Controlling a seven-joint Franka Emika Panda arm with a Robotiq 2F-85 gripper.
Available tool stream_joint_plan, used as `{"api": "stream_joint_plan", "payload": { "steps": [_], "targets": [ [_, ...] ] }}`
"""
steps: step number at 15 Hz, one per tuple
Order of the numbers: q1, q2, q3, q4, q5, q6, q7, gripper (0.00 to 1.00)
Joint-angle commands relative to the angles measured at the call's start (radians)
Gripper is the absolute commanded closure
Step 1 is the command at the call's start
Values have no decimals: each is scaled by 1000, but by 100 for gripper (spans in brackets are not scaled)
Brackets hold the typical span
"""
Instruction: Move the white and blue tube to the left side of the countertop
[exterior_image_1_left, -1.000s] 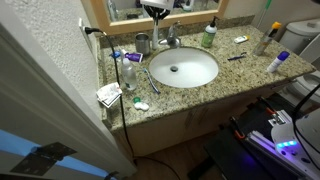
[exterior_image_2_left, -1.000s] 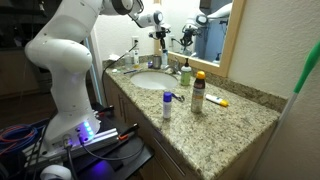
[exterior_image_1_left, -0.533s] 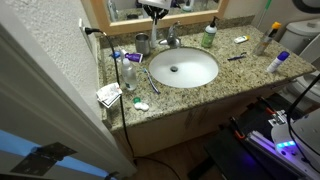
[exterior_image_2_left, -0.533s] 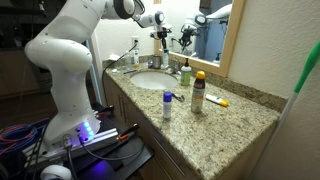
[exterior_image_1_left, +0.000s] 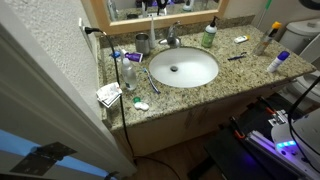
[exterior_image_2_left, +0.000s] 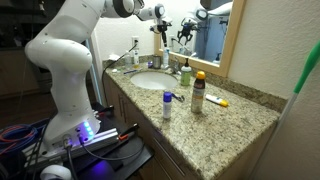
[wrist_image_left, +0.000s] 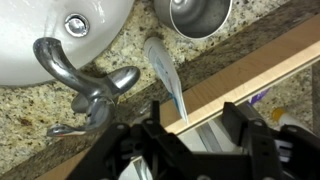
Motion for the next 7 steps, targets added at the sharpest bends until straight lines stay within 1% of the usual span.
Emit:
{"api": "stream_joint_plan", "payload": {
  "steps": [1, 2, 3, 5, 6, 7],
  "targets": [
    [-25, -112, 28, -71, 29, 27, -62, 3],
    [-36, -146, 43, -93, 45, 32, -99, 0],
    [-57, -189, 68, -129, 84, 40, -160, 0],
    [-102, -244, 107, -180, 172, -7, -283, 0],
    [-47, -155, 59, -53, 113, -2, -182, 0],
    [-63, -183, 73, -81, 138, -8, -222, 0]
  ]
}}
